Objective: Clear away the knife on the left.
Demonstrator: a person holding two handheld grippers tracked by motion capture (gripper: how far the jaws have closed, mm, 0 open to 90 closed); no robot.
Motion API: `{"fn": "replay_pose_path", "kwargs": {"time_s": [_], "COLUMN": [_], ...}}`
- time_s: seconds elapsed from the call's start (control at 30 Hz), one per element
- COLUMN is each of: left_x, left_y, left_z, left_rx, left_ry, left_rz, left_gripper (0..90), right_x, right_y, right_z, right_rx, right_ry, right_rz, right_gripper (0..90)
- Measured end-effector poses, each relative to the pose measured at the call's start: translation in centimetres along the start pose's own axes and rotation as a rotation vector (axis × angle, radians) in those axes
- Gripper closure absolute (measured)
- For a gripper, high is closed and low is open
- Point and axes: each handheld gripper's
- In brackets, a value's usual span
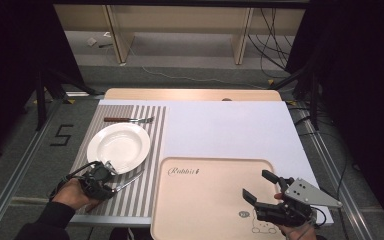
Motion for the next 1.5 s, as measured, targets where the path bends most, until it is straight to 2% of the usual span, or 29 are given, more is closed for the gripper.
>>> {"fn": "replay_pose_path", "kwargs": {"time_s": [0.27,0.3,0.6,0.67,1.0,1.13,1.23,1.27,1.37,1.5], "left_x": [0.2,0.4,0.3,0.4,-0.4,-0.8,-1.4,-1.4,-1.9,-2.6], "left_y": [0.0,0.0,-0.2,-0.2,-1.0,-1.4,-1.9,-1.9,-2.5,-3.1], "left_z": [0.2,0.3,0.9,1.2,2.5,2.7,3.1,3.1,3.5,3.9], "left_rx": [0.005,-0.004,-0.052,-0.085,-0.198,-0.227,-0.269,-0.269,-0.310,-0.354], "left_ry": [0.005,0.015,0.062,0.099,0.183,0.209,0.239,0.239,0.258,0.310], "left_rz": [0.020,0.035,0.066,0.099,0.151,0.170,0.207,0.207,0.224,0.243], "left_gripper": [76.9,76.9,76.9,77.0,76.9,76.9,76.9,76.9,76.9,76.9], "right_x": [0.0,0.0,0.0,0.0,0.0,0.0,0.0,0.0,0.0,0.0], "right_y": [0.0,0.0,0.0,0.0,0.0,0.0,0.0,0.0,0.0,0.0], "right_z": [0.0,0.0,0.0,0.0,0.0,0.0,0.0,0.0,0.0,0.0], "right_rx": [-0.002,-0.002,-0.002,-0.002,-0.002,-0.002,0.000,-0.001,-0.001,0.002], "right_ry": [0.002,0.002,0.002,0.002,0.003,0.002,0.001,0.002,0.002,0.001], "right_rz": [-0.001,-0.001,-0.002,-0.002,-0.003,-0.001,0.000,-0.001,-0.002,-0.002], "right_gripper": [17.8,17.7,17.8,17.8,17.7,17.8,17.8,17.7,17.8,17.7]}}
Point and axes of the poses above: each handheld gripper's, and its own axes: z roughly backward along the jaws, y roughly out of its underside, x roughly to its left, and after that the axes turned 15 degrees about -y, right-handed
